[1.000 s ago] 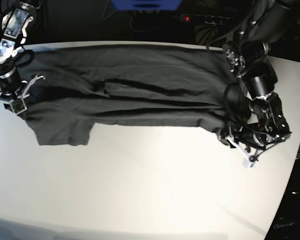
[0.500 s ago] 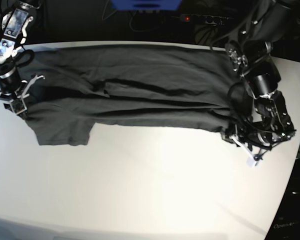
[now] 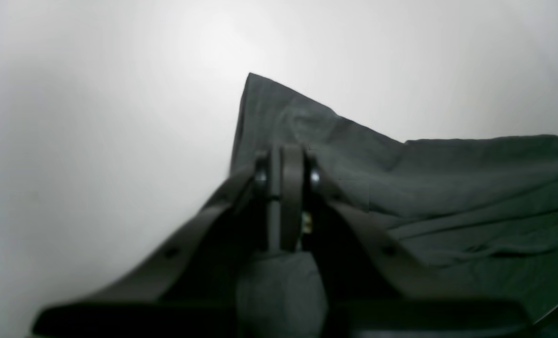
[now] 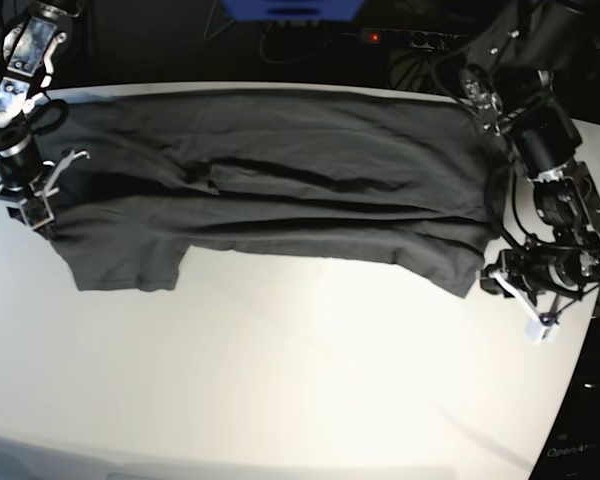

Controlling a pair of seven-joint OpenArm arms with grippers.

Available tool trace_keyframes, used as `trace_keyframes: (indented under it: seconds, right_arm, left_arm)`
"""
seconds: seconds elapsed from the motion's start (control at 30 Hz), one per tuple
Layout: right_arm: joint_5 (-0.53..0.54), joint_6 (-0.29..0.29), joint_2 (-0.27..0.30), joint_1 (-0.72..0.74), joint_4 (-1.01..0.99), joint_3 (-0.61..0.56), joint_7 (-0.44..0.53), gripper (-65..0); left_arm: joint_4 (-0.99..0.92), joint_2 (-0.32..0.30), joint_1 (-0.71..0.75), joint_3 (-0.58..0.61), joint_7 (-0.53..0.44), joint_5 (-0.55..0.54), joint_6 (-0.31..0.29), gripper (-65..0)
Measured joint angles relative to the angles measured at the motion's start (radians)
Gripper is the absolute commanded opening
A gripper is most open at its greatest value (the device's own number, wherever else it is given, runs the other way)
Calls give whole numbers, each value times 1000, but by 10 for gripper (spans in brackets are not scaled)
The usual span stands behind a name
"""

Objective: Fold the T-shirt properly
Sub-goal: 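Lay the folded hem down with both grippers holding the edges, then pull the left gripper's corner outward to straighten the folded shirt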

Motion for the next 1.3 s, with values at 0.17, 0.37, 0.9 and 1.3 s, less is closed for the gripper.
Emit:
trace_keyframes:
  seconds: [0.17,0.37,0.9,1.3]
  right_arm:
    - [0,0,-1,-5,0,0,0,-647]
    - [0,-2,-2,-6,0,0,0,-647]
    - [-54,-2,-2,-6,0,0,0,-647]
    - [-78,0,-6,3,0,0,1,-647]
  left_arm:
    - [-10,-2,3,-11,-4,6,0,-608]
    - [-62,-12,-91,-50,-15,2,0,-479]
    - [-475,-3,-225,-40,-225,103,1,-282]
    - [-472,-39,-259,57,-229,270,3,-280]
